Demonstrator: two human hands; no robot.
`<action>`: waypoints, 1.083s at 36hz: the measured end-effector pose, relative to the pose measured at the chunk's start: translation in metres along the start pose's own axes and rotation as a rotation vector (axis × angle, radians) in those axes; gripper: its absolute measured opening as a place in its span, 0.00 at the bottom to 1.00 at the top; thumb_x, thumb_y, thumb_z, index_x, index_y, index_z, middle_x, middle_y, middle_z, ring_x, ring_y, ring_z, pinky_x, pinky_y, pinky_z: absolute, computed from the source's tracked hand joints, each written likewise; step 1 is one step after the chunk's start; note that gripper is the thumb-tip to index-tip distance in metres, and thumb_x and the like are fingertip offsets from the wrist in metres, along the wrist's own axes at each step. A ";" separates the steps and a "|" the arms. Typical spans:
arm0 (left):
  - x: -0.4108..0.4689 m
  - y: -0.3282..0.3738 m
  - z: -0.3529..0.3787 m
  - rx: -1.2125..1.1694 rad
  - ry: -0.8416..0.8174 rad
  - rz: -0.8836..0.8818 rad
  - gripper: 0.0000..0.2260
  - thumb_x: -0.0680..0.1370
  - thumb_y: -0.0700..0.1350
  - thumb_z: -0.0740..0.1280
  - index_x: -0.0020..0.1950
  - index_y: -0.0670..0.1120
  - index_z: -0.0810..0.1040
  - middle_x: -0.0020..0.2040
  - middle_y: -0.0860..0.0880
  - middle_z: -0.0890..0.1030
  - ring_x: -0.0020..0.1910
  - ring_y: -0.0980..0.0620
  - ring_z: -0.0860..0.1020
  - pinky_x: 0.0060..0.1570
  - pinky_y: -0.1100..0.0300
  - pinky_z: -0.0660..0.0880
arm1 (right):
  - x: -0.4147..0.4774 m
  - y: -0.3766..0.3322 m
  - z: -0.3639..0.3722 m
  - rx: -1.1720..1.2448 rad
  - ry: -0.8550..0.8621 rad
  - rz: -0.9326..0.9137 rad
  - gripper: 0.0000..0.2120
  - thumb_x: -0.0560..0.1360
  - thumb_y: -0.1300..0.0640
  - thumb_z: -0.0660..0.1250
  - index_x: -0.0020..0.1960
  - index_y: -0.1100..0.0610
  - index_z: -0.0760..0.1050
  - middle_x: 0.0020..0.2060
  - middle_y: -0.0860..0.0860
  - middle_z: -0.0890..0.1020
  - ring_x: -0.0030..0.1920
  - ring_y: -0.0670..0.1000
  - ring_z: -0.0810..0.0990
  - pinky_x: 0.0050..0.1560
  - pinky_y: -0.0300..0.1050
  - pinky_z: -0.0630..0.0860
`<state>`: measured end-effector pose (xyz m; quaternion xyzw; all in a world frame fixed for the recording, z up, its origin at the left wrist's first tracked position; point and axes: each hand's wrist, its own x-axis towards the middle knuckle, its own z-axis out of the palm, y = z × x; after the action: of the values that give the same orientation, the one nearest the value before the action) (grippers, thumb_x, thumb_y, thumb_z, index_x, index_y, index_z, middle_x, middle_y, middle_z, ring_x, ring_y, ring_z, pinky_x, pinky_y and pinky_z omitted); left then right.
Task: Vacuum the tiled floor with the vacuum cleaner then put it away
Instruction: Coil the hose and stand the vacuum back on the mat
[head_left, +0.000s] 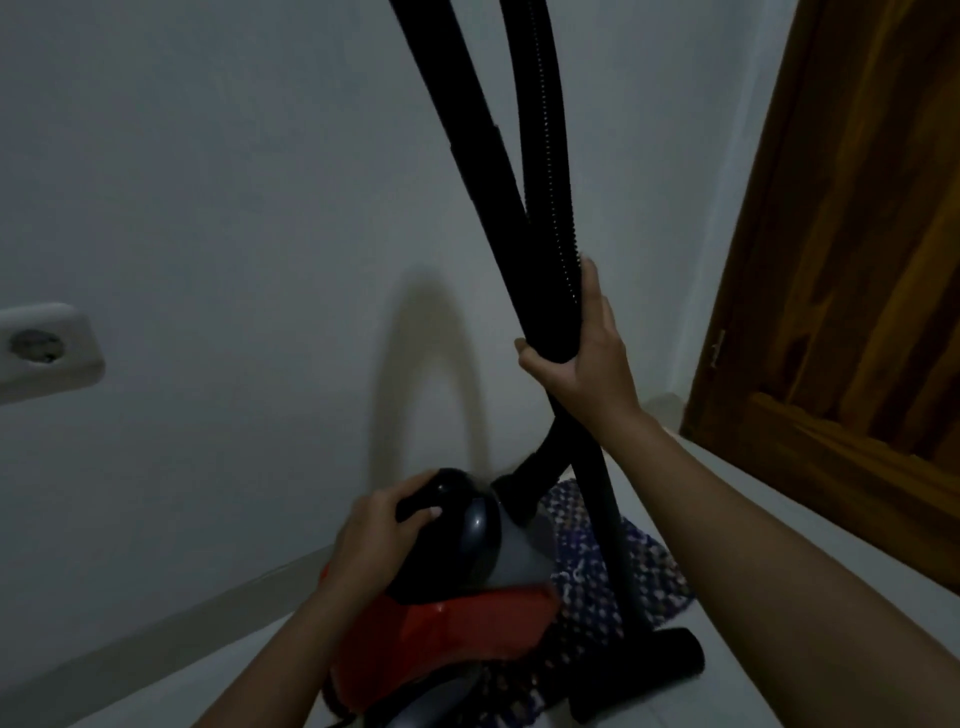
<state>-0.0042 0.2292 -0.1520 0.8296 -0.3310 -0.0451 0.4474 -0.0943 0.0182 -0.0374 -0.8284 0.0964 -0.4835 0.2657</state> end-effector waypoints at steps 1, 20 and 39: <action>0.006 0.001 0.004 0.004 0.013 -0.006 0.20 0.70 0.46 0.72 0.61 0.57 0.78 0.54 0.51 0.84 0.55 0.53 0.81 0.56 0.54 0.77 | 0.007 0.009 0.001 0.023 -0.003 0.002 0.46 0.70 0.52 0.73 0.78 0.52 0.47 0.61 0.55 0.71 0.51 0.45 0.71 0.50 0.41 0.70; 0.102 -0.010 0.101 0.036 0.172 -0.203 0.21 0.70 0.32 0.72 0.59 0.50 0.80 0.42 0.72 0.79 0.48 0.73 0.76 0.44 0.85 0.67 | 0.085 0.162 0.036 0.535 -0.299 0.144 0.46 0.72 0.51 0.69 0.78 0.48 0.42 0.75 0.48 0.59 0.74 0.46 0.60 0.74 0.51 0.60; 0.095 -0.056 0.120 0.059 0.151 -0.316 0.21 0.71 0.34 0.71 0.63 0.45 0.77 0.59 0.47 0.81 0.58 0.55 0.76 0.61 0.58 0.72 | 0.040 0.186 0.063 0.634 -0.353 0.366 0.37 0.75 0.49 0.69 0.78 0.50 0.54 0.71 0.43 0.67 0.68 0.39 0.67 0.69 0.35 0.64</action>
<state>0.0538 0.1092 -0.2459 0.8851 -0.1629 -0.0427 0.4338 -0.0017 -0.1327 -0.1310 -0.7449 0.0415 -0.2842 0.6022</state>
